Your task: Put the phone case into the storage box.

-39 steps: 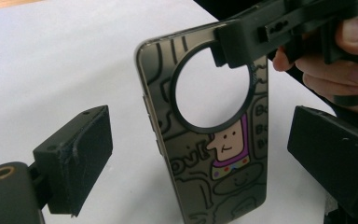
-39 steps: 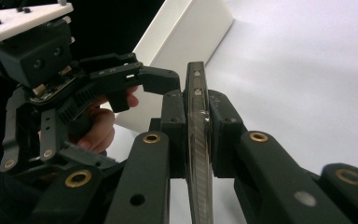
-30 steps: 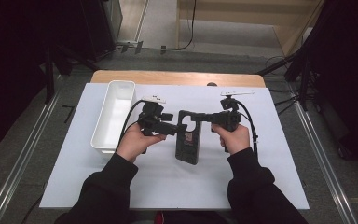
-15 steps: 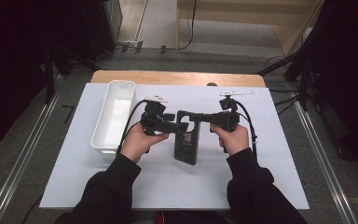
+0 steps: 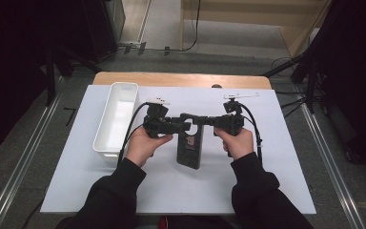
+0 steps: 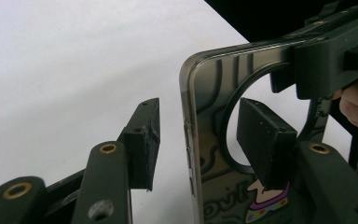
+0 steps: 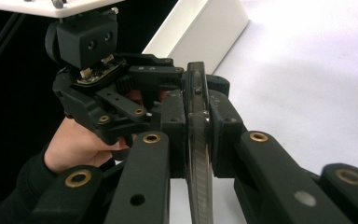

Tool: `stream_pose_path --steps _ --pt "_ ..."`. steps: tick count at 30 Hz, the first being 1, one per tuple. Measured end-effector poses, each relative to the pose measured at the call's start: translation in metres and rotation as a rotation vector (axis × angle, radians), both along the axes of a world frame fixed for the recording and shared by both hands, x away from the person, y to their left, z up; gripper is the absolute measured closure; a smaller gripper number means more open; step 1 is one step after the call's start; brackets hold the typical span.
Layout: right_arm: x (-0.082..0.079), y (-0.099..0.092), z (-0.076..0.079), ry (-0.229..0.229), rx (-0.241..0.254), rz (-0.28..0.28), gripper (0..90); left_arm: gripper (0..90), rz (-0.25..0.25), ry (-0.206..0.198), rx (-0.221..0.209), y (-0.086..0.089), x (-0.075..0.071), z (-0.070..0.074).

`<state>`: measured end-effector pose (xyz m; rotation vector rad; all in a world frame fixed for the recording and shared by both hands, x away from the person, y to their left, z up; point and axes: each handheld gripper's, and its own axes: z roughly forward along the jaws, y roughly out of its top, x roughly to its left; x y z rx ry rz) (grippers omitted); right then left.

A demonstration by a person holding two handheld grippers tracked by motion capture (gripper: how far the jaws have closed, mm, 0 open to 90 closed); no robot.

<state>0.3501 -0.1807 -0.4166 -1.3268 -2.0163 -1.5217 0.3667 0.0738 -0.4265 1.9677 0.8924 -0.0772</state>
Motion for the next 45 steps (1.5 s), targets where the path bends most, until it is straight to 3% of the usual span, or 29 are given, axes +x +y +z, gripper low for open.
stream_pose_path --steps 7,10,22,45 --pt "-0.001 0.001 0.000 -0.002 0.006 0.001 77.2 66.3 0.007 -0.015 0.027 -0.003 -0.004 0.002" --pt "-0.001 0.002 0.000 0.001 0.004 0.003 77.1 68.3 0.015 0.000 0.024 -0.002 -0.004 0.002" --pt "-0.002 0.003 0.001 -0.007 0.009 0.009 77.2 70.6 0.026 0.015 0.010 0.001 -0.003 0.005" --pt "-0.004 0.004 0.004 -0.022 0.002 0.001 75.1 70.8 0.037 -0.025 0.041 -0.001 -0.006 0.011"
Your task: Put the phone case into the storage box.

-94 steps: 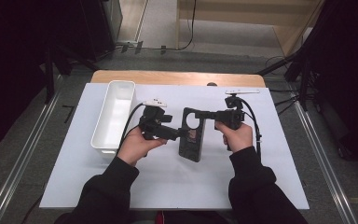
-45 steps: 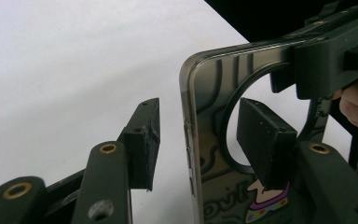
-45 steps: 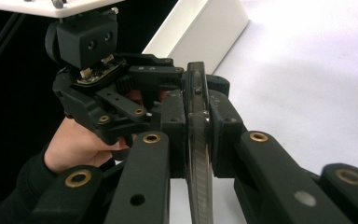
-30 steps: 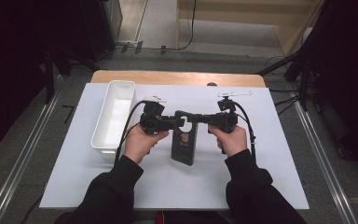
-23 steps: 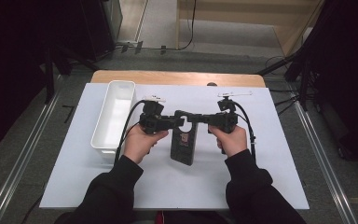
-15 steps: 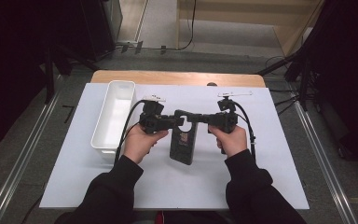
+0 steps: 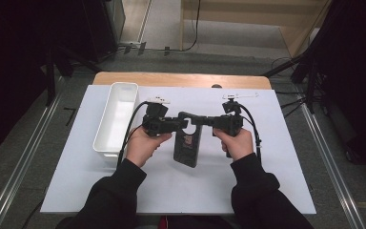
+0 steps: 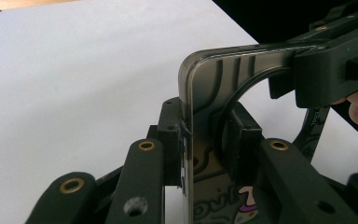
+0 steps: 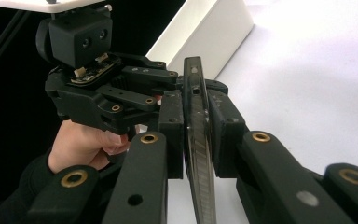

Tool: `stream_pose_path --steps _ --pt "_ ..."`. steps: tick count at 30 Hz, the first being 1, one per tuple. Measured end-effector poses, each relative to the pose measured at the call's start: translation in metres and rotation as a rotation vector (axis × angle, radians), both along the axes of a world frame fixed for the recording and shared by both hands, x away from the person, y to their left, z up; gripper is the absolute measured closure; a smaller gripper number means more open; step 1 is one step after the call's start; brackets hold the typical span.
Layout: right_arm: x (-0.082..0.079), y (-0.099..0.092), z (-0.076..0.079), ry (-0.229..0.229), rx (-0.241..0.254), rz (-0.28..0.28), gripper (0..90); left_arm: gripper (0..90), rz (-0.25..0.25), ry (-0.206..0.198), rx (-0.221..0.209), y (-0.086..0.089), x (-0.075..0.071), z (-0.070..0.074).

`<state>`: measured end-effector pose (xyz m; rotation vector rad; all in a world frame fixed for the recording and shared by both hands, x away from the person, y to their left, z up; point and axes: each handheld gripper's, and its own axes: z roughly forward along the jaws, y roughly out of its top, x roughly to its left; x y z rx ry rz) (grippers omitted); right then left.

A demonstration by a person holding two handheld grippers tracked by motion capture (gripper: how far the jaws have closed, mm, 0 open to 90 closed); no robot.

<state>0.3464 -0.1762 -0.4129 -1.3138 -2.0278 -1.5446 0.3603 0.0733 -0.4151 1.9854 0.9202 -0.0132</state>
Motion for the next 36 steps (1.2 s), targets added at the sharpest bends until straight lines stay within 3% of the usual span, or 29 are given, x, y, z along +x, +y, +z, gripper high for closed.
stream_pose_path --steps 10,15,21,36 --pt "-0.001 0.000 0.002 -0.017 -0.007 0.002 67.7 71.1 0.001 -0.019 0.022 0.000 -0.001 0.002" --pt "-0.003 0.000 0.003 -0.052 -0.022 -0.004 57.0 71.1 0.011 -0.023 0.008 0.003 0.000 0.004" --pt "-0.004 0.001 0.002 -0.057 -0.041 0.006 44.3 71.1 0.022 -0.041 0.022 0.006 0.000 0.008" --pt "-0.013 0.001 -0.011 -0.101 -0.151 0.076 34.9 71.0 0.042 -0.047 0.052 0.014 0.002 0.013"
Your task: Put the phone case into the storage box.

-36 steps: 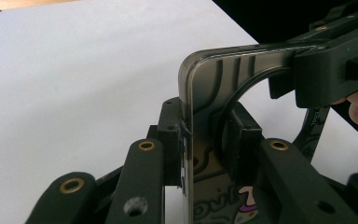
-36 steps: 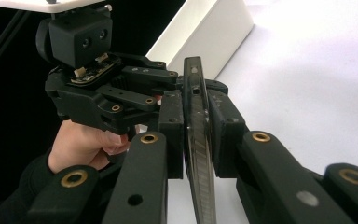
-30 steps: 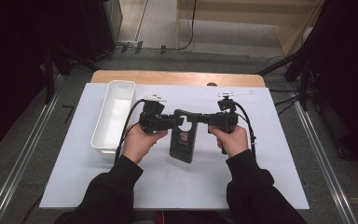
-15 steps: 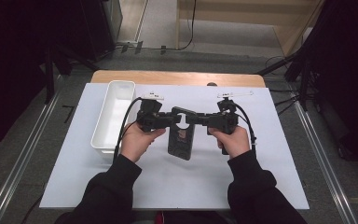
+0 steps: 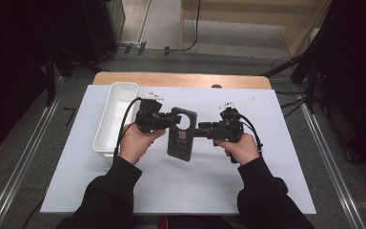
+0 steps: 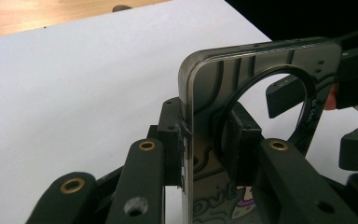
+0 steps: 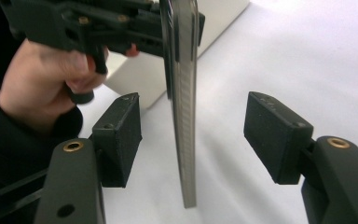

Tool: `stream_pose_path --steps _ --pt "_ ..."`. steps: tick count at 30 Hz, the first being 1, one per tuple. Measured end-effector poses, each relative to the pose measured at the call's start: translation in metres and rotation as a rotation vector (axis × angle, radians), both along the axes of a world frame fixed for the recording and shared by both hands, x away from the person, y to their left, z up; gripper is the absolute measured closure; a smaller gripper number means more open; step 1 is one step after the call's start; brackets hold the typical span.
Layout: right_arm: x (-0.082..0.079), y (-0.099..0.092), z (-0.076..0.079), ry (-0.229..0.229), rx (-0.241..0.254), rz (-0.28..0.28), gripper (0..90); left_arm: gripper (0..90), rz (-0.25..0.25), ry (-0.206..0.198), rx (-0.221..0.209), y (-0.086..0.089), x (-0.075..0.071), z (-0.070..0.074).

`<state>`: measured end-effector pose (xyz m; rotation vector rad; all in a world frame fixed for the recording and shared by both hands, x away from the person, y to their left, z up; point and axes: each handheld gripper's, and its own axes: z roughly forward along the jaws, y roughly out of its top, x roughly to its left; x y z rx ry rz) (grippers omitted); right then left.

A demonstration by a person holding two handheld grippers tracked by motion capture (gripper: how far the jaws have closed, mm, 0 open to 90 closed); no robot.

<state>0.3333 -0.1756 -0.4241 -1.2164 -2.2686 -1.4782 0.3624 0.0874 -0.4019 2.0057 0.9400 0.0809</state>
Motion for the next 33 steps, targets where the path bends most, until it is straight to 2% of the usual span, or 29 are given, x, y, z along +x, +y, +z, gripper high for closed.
stream_pose_path --steps 7,9,12,14,17,20,25,28,33 --pt "-0.004 -0.005 -0.004 -0.028 -0.014 0.008 32.8 71.0 0.005 -0.012 0.003 0.001 -0.001 0.003" --pt "-0.005 -0.006 -0.006 -0.036 -0.034 0.025 32.4 71.0 -0.001 -0.006 0.006 0.001 -0.001 0.003" --pt "-0.006 -0.009 -0.011 -0.037 -0.041 0.012 32.0 71.1 -0.003 -0.007 0.008 0.002 -0.001 0.004" --pt "-0.006 -0.010 -0.013 -0.040 -0.065 0.001 31.1 71.0 -0.002 -0.004 0.002 0.003 -0.001 0.005" --pt "-0.007 -0.012 -0.016 -0.047 -0.060 0.009 30.1 71.0 -0.003 -0.004 0.005 0.005 -0.001 0.006" --pt "-0.009 -0.013 -0.020 -0.066 -0.077 0.013 29.2 71.0 -0.005 -0.004 0.003 0.006 -0.001 0.008" --pt "-0.011 -0.016 -0.027 -0.104 -0.126 0.032 24.2 71.0 -0.013 0.001 0.004 0.006 -0.001 0.007" --pt "-0.011 -0.019 -0.032 -0.109 -0.136 0.042 17.3 71.0 -0.014 0.004 0.000 0.006 -0.001 0.008" --pt "-0.015 -0.024 -0.037 -0.110 -0.158 0.048 17.1 71.0 -0.010 0.001 0.000 0.008 -0.001 0.010"
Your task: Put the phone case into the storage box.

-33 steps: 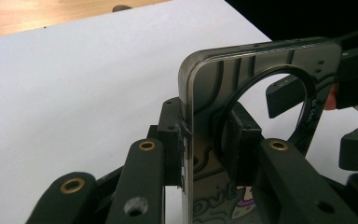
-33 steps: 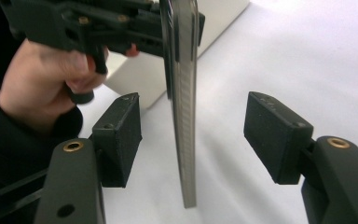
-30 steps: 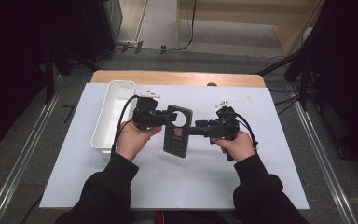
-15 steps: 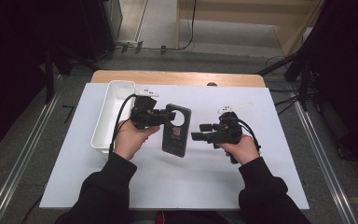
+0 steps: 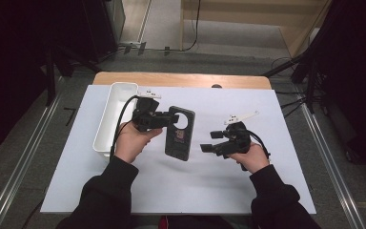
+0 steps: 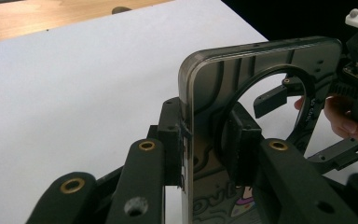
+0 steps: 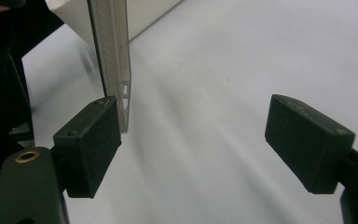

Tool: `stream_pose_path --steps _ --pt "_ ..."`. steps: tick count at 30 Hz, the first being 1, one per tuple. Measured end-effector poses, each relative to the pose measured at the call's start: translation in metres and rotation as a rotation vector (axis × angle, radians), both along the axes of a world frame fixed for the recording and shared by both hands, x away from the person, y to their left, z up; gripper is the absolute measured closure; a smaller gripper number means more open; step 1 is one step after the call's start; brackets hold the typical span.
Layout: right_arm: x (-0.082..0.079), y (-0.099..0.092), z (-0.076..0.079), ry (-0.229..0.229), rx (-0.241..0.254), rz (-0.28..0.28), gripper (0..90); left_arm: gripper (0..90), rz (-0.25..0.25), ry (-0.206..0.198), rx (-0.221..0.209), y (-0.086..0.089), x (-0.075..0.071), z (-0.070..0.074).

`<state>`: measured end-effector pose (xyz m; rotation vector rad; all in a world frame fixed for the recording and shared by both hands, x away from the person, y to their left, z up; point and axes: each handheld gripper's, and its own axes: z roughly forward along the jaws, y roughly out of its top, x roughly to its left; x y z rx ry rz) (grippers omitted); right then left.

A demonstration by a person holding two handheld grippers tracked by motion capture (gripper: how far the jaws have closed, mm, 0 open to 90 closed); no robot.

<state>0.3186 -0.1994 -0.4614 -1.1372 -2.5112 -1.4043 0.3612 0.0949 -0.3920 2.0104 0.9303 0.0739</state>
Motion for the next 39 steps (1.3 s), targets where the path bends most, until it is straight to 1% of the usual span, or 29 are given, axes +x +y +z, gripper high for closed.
stream_pose_path --steps 6,15,19,23,24,27,29,32,39 --pt "-0.006 -0.005 -0.003 -0.012 -0.005 -0.021 17.1 71.1 -0.008 0.002 0.002 0.001 0.000 0.001" --pt "-0.016 -0.008 -0.008 -0.019 -0.007 -0.024 17.2 71.1 0.003 0.005 -0.018 0.007 0.001 0.004" --pt "-0.019 -0.010 -0.009 -0.025 -0.005 -0.034 17.2 71.1 0.005 0.008 -0.013 0.010 0.002 0.006" --pt "-0.022 -0.013 -0.012 -0.019 -0.006 -0.039 17.2 71.1 0.007 0.008 -0.019 0.013 0.002 0.008" --pt "-0.022 -0.013 -0.013 -0.023 -0.008 -0.040 17.2 71.1 0.010 0.012 -0.026 0.014 0.003 0.007" --pt "-0.026 -0.014 -0.014 -0.018 -0.005 -0.044 17.2 71.1 0.014 0.013 -0.020 0.016 0.004 0.007" --pt "-0.027 -0.015 -0.015 -0.032 -0.007 -0.040 17.2 71.1 0.019 0.011 -0.030 0.018 0.004 0.009" --pt "-0.028 -0.016 -0.017 -0.034 0.005 -0.044 17.2 71.1 0.028 0.009 -0.028 0.022 0.005 0.011" --pt "-0.032 -0.021 -0.020 -0.024 -0.002 -0.055 17.2 71.1 0.042 0.003 -0.038 0.030 0.006 0.017"
